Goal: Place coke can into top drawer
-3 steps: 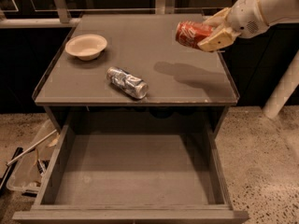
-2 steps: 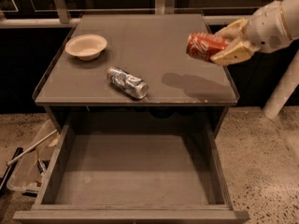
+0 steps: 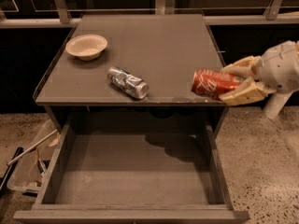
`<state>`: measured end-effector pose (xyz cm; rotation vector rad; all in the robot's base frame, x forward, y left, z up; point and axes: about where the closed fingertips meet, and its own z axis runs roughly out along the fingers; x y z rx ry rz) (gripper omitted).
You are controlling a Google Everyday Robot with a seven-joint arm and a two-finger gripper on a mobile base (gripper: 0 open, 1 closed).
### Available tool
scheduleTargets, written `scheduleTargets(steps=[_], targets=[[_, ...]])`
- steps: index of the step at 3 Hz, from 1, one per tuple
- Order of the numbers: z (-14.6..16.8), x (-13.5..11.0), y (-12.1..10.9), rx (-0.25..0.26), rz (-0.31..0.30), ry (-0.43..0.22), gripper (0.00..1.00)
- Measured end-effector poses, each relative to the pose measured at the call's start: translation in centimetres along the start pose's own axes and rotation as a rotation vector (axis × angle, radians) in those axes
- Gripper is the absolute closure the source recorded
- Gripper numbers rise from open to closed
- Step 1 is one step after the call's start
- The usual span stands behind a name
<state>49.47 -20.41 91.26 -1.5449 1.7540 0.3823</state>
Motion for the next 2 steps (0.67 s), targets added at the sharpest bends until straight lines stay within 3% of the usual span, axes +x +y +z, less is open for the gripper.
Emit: scheduleTargets(steps=[1, 2], targets=[[2.0, 1.9, 3.4, -0.051, 0.03, 0.006, 1.0], [4.5, 5.1, 5.2, -0.074, 0.084, 0.036, 1.0]])
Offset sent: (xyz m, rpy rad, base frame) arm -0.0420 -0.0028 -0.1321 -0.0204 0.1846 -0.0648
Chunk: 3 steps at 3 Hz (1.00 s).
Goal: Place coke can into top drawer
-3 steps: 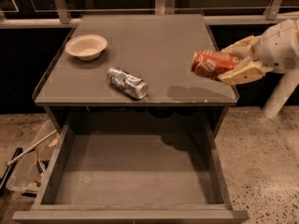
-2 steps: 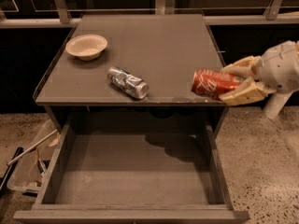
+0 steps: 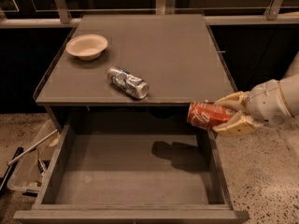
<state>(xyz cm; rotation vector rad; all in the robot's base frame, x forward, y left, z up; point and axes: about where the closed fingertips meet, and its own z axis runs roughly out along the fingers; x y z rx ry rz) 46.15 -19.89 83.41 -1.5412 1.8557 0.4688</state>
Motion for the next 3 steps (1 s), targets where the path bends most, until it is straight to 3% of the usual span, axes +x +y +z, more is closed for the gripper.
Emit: scheduleTargets(steps=[1, 2, 3], targets=[[2.6, 2.4, 0.3, -0.004, 0.038, 0.021, 1.0], [3.1, 2.4, 0.5, -0.015, 0.038, 0.022, 1.0], [6.6, 2.4, 2.8, -0.088, 0.051, 0.022, 1.0]])
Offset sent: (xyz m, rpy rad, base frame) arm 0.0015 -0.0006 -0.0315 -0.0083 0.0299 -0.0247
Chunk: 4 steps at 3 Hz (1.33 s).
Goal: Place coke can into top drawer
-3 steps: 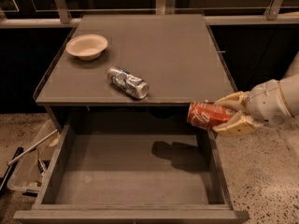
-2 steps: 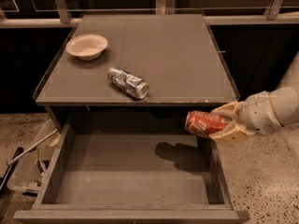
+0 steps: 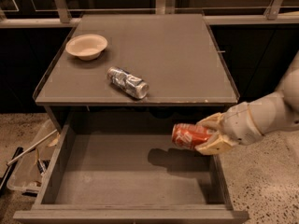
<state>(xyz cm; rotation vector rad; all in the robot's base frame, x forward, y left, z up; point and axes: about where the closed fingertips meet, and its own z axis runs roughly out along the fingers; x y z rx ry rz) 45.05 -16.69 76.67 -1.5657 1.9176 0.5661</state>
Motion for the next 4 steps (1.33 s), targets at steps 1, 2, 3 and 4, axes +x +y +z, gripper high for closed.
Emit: scheduleTargets(steps=[1, 2, 3, 4], targets=[[4.5, -0.2, 1.4, -0.053, 0.012, -0.005, 1.0], [8.2, -0.4, 2.1, -0.066, 0.021, -0.014, 1.0], [11.0, -0.4, 2.0, -0.029, 0.024, -0.022, 1.0], [13.6, 0.4, 1.1, 0.046, 0.029, -0.024, 1.0]])
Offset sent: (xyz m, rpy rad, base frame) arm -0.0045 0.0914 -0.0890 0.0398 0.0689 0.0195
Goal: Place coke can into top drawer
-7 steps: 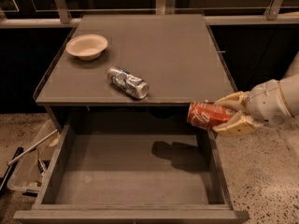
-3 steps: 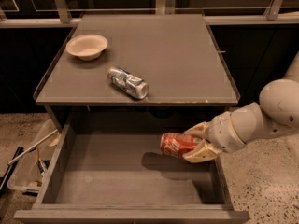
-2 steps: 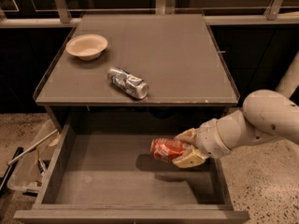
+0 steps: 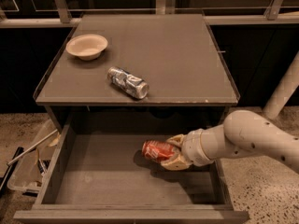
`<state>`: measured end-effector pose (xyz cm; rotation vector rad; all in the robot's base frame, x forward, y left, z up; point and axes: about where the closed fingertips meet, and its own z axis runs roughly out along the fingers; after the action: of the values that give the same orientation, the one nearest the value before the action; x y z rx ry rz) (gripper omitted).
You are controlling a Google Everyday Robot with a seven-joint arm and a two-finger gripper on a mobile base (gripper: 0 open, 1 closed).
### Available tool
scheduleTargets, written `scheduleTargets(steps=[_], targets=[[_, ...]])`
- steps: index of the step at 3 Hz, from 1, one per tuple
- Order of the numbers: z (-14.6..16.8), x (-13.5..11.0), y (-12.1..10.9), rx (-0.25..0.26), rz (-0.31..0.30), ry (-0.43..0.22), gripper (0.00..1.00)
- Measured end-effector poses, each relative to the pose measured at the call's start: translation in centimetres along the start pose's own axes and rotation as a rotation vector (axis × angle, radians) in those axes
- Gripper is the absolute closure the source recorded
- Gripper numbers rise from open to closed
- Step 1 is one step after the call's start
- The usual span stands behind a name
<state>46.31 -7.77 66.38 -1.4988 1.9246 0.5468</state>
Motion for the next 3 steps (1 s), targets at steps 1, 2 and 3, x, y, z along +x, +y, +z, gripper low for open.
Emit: scheduleTargets(steps=[1, 2, 3], targets=[[2.6, 1.6, -0.4, 0.056, -0.009, 0.002, 1.0], [4.7, 2.6, -0.9, 0.069, -0.017, -0.004, 1.0], [5.2, 2.7, -1.1, 0.073, -0.02, -0.006, 0.98]])
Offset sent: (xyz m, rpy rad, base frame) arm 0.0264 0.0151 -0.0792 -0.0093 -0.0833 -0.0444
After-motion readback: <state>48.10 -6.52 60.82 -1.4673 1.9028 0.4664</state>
